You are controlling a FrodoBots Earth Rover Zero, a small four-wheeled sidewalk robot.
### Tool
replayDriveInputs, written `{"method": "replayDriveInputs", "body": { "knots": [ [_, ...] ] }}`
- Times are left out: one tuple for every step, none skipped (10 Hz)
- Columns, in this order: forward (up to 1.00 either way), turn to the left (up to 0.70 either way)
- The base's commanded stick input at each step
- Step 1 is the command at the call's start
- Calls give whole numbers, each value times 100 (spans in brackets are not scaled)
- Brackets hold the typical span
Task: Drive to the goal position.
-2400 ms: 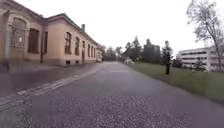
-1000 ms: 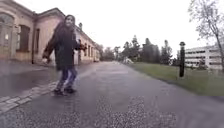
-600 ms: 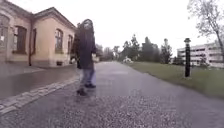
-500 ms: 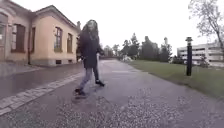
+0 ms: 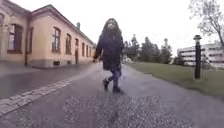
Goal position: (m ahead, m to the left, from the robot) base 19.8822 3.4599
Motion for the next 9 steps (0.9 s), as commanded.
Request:
{"method": "replayDriveInputs", "body": {
  "knots": [
    [100,0],
    [100,0],
    [100,0],
    [100,0],
    [96,0],
    [59,0],
    [0,0],
    [0,0],
    [0,0]
  ]
}}
